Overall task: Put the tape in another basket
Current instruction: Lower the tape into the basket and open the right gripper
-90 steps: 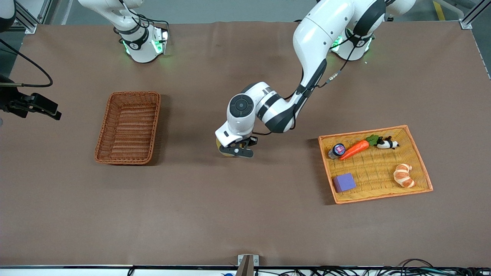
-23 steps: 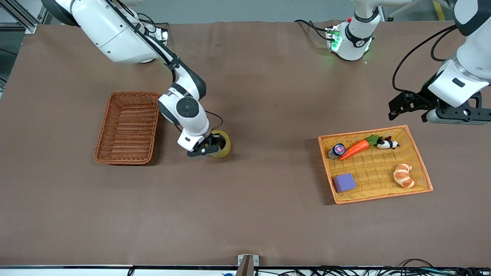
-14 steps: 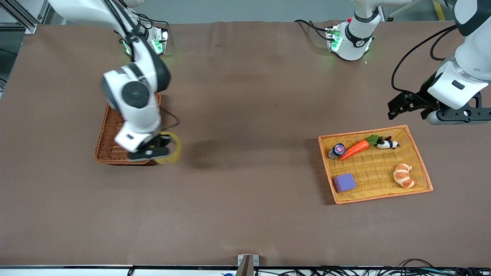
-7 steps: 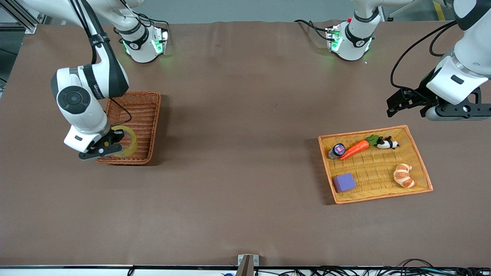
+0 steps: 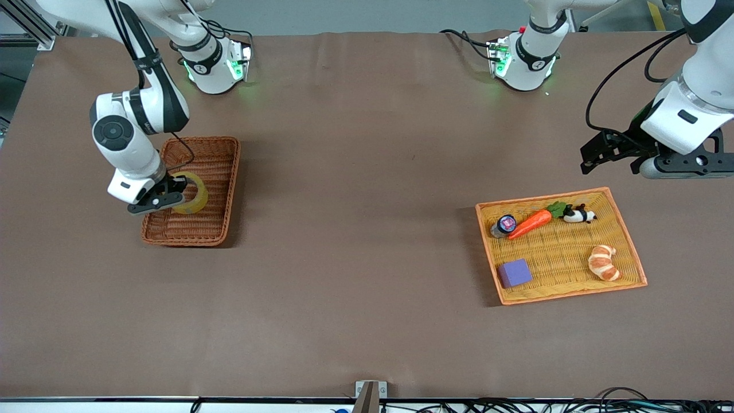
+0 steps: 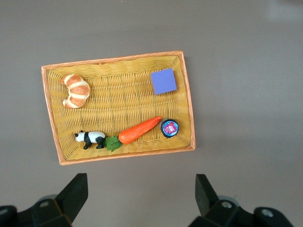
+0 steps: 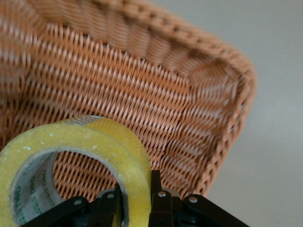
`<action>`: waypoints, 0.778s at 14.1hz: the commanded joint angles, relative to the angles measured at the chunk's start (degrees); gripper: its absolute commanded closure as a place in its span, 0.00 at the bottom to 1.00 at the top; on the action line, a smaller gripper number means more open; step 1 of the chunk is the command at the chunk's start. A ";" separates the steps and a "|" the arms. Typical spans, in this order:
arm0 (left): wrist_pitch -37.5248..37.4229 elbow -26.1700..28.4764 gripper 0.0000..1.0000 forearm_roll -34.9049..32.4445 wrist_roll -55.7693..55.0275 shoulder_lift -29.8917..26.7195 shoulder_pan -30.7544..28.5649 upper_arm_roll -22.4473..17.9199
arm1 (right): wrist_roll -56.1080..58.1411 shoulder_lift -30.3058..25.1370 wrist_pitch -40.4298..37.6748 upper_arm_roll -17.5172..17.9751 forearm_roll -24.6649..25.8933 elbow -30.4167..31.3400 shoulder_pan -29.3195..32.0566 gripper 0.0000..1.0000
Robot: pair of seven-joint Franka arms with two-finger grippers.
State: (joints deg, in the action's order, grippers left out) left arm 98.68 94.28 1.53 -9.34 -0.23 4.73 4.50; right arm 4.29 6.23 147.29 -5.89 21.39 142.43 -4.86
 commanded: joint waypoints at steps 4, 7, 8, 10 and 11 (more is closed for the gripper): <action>-1.04 -0.41 0.00 -1.18 -0.33 -0.65 -0.07 0.24 | 0.46 -0.61 3.09 -0.17 -0.83 2.59 -0.33 0.89; -1.04 -0.41 0.00 -1.18 -0.24 -0.65 0.10 0.42 | -0.60 -0.35 3.01 -0.09 -0.91 2.32 -0.59 0.67; -1.12 -0.41 0.00 -1.18 -0.24 -0.65 0.10 0.42 | -1.21 -0.26 2.92 0.00 -0.91 2.32 -0.68 0.52; -1.12 -0.41 0.00 -1.18 -0.15 -0.65 0.01 0.42 | -1.48 -0.52 2.65 0.09 -0.91 1.62 -0.68 0.00; -1.12 -0.41 0.00 -1.18 -0.15 -0.65 0.01 0.42 | -1.57 -1.04 2.31 0.09 -0.91 0.49 -0.68 0.00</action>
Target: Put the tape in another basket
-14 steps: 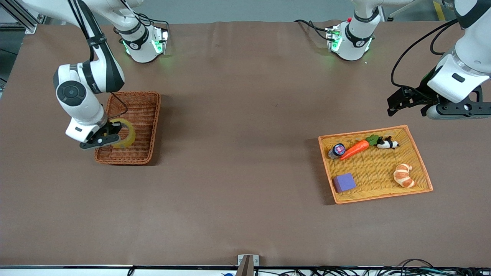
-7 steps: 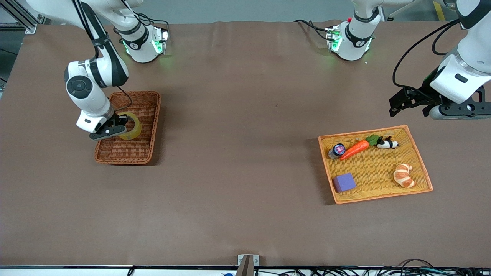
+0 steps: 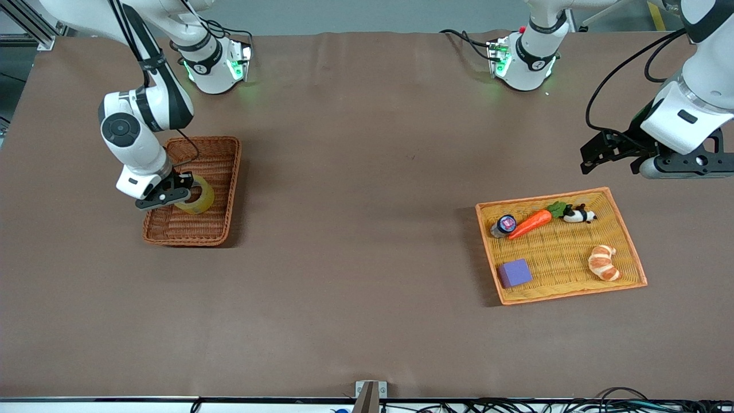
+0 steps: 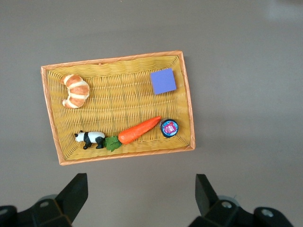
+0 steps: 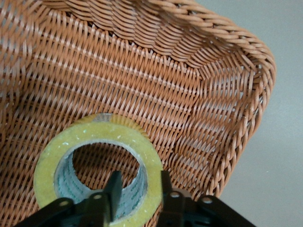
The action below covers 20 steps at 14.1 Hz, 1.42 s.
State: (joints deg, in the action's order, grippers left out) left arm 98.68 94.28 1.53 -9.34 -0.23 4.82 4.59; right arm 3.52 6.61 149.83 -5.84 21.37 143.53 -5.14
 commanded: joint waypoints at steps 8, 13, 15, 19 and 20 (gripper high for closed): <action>-1.12 -0.32 0.00 -1.18 -0.07 -0.65 -0.16 0.24 | -0.53 -6.51 -10.41 0.48 -6.24 -14.31 0.30 0.00; -1.12 -0.41 0.00 -1.18 0.63 -0.65 -0.25 0.16 | -0.26 -6.53 -34.47 2.85 -11.33 -35.82 2.75 0.00; -1.12 -0.50 0.00 -1.18 0.81 -0.65 -0.16 0.16 | -0.44 -6.53 -40.90 2.85 -15.91 -43.03 4.94 0.00; -1.12 -0.50 0.00 -1.18 0.81 -0.65 0.10 0.24 | -0.44 -6.53 -54.00 2.76 -18.56 -54.99 6.19 0.00; -1.12 -0.59 0.00 -1.18 0.81 -0.65 -0.07 0.24 | -0.26 -6.53 -55.85 2.59 -18.99 -56.24 6.36 0.00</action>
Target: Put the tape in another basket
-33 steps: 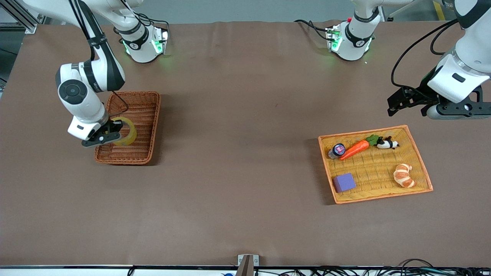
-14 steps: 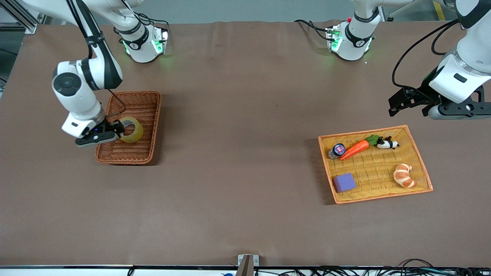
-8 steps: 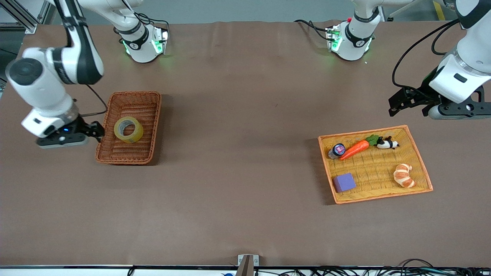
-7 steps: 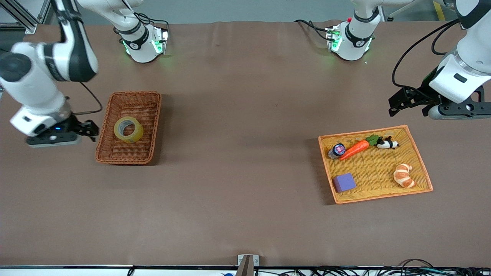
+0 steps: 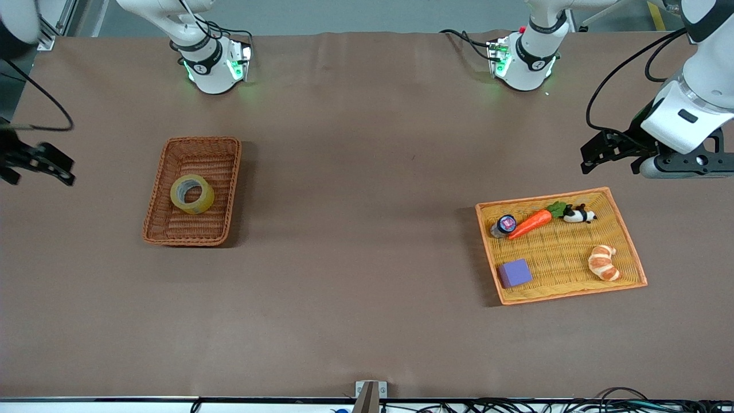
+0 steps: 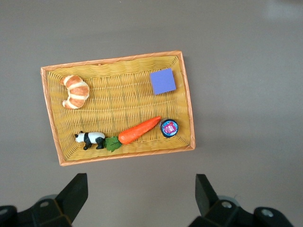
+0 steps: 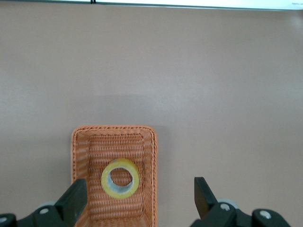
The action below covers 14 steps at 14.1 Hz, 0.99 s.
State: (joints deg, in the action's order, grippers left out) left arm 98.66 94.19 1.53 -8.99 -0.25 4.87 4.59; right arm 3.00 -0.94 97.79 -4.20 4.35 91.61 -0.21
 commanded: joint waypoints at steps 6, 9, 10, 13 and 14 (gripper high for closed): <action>-2.32 -1.91 0.00 -1.09 0.46 -0.45 -0.30 0.15 | 0.35 1.03 -5.95 0.86 -1.98 -4.95 0.31 0.00; -2.42 -1.91 0.00 -1.09 0.55 -0.45 -0.30 -0.11 | 0.60 0.85 -6.65 1.12 -1.71 -4.95 0.30 0.00; -2.42 -1.91 0.00 -1.09 0.72 -0.54 -0.39 -0.20 | 0.61 1.03 -6.47 1.12 -1.63 -4.95 0.39 0.00; -2.42 -1.91 0.00 -1.09 0.81 -0.54 -0.57 -0.29 | 0.43 1.12 -5.86 1.12 -1.62 -4.95 0.30 0.00; -2.42 -1.91 0.00 -1.09 0.81 -0.45 -0.57 -0.29 | 0.52 1.03 -5.86 1.12 -1.54 -5.04 0.30 0.00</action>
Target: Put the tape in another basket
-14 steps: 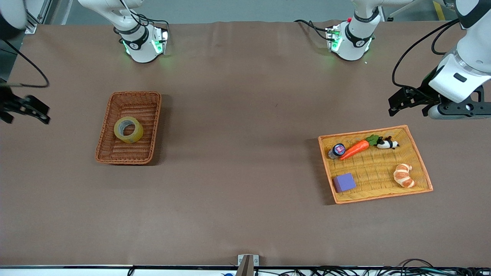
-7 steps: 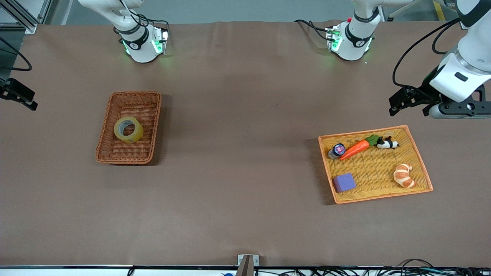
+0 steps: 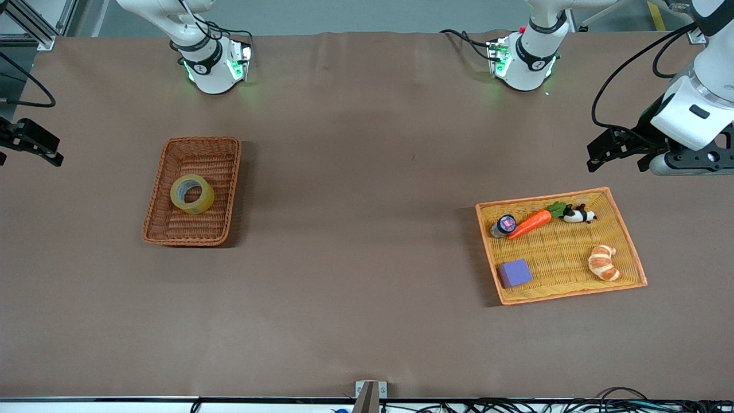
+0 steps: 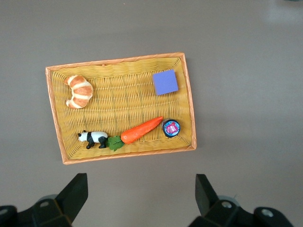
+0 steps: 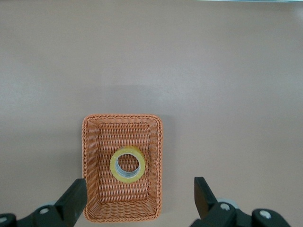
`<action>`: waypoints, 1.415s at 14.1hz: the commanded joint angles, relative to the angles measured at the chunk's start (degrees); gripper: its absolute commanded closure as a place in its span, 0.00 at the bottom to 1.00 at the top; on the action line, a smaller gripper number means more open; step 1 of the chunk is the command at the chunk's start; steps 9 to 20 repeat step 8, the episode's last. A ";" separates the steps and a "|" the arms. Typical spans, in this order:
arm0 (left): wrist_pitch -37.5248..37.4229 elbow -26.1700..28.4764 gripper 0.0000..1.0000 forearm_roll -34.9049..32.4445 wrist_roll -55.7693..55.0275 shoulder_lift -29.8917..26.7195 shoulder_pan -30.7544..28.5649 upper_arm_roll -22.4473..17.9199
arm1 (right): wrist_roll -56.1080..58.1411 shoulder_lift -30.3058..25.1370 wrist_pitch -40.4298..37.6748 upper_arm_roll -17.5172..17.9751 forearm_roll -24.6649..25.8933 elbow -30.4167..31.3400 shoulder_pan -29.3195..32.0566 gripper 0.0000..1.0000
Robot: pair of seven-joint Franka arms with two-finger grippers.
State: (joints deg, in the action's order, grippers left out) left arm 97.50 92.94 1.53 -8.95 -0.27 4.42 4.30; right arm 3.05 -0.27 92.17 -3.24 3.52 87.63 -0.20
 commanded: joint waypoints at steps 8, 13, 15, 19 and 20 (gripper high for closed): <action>-1.26 -0.65 0.00 -1.09 0.60 -0.44 -0.03 0.01 | 0.55 0.71 1.00 -0.01 -0.62 -1.24 0.11 0.00; -1.26 -0.65 0.00 -1.09 0.60 -0.44 -0.03 0.01 | 0.55 0.71 1.00 -0.01 -0.62 -1.24 0.11 0.00; -1.26 -0.65 0.00 -1.09 0.60 -0.44 -0.03 0.01 | 0.55 0.71 1.00 -0.01 -0.62 -1.24 0.11 0.00; -1.26 -0.65 0.00 -1.09 0.60 -0.44 -0.03 0.01 | 0.55 0.71 1.00 -0.01 -0.62 -1.24 0.11 0.00; -1.26 -0.65 0.00 -1.09 0.60 -0.44 -0.03 0.01 | 0.55 0.71 1.00 -0.01 -0.62 -1.24 0.11 0.00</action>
